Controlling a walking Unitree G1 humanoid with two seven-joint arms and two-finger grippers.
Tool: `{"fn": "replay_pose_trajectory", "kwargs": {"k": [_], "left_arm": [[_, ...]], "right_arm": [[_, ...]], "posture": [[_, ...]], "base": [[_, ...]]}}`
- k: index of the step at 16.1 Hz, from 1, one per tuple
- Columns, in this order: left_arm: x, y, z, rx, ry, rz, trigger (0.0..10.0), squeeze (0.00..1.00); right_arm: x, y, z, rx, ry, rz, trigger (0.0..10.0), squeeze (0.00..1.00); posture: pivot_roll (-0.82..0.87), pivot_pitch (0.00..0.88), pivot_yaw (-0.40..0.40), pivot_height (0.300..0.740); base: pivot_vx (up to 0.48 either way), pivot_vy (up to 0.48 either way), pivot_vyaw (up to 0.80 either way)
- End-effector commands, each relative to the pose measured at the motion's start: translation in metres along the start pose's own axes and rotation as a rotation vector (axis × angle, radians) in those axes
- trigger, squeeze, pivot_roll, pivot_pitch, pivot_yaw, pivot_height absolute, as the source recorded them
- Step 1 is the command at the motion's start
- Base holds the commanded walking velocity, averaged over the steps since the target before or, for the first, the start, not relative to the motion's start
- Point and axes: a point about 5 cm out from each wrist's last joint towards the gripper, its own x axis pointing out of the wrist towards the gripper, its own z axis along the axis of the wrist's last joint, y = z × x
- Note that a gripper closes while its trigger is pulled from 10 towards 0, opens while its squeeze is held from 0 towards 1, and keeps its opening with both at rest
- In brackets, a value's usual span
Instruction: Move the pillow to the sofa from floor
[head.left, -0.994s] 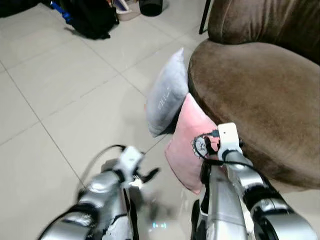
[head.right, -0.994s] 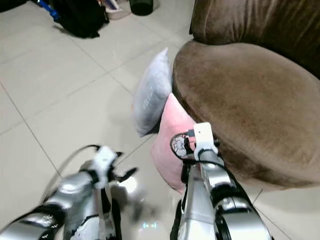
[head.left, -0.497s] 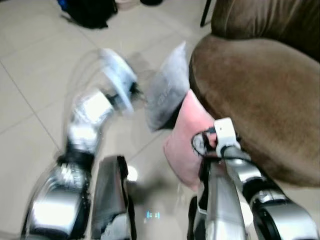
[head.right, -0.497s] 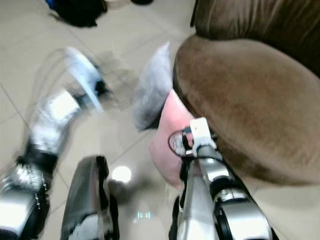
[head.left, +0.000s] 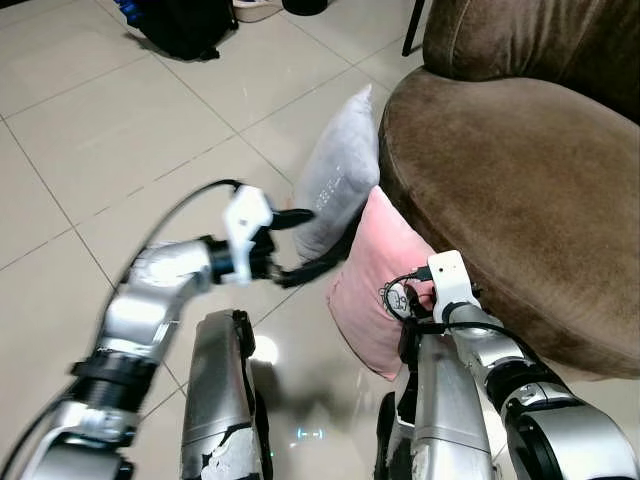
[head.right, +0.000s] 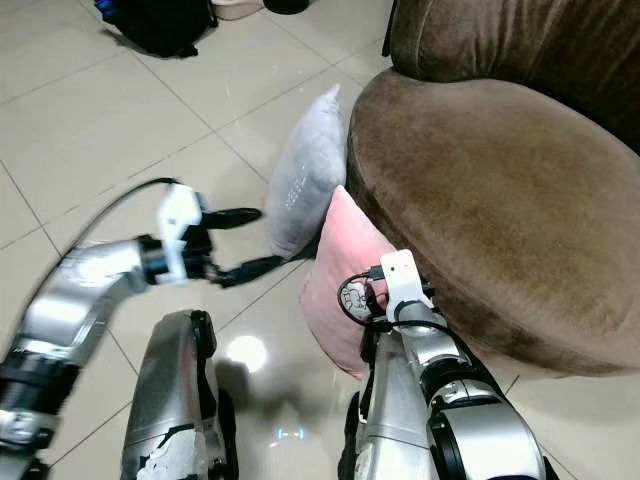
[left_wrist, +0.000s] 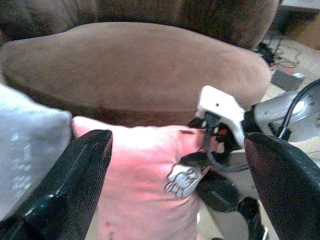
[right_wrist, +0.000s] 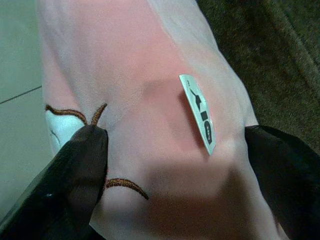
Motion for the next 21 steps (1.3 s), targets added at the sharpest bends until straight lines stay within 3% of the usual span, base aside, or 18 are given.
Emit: {"fn": "replay_pose_trajectory", "kwargs": {"k": [1,2,5,21], "left_arm": [[-0.0057,-0.0029,-0.0017,-0.005,0.004,-0.013,10.0,0.00],[-0.0081,-0.0035,-0.0036,-0.004,0.015,-0.009,10.0,0.00],[-0.0149,-0.0054,-0.0100,-0.013,0.041,0.002,10.0,0.00],[-0.0149,-0.0054,-0.0100,-0.013,0.041,0.002,10.0,0.00]], "right_arm": [[-0.0047,0.0071,-0.0274,-0.022,0.115,0.032,2.9,0.00],[-0.0047,0.0066,-0.0281,-0.030,0.121,0.025,0.0,0.00],[-0.0048,0.0060,-0.0286,-0.065,0.128,0.016,0.0,0.00],[-0.0048,0.0060,-0.0286,-0.065,0.128,0.016,0.0,0.00]], "posture": [[0.22,0.238,-0.015,0.490],[0.22,0.237,-0.014,0.490],[0.22,0.238,-0.016,0.490],[0.22,0.238,-0.016,0.490]], "base": [[0.000,0.000,0.00],[0.000,0.000,0.00],[0.000,0.000,0.00],[0.000,0.000,0.00]]}}
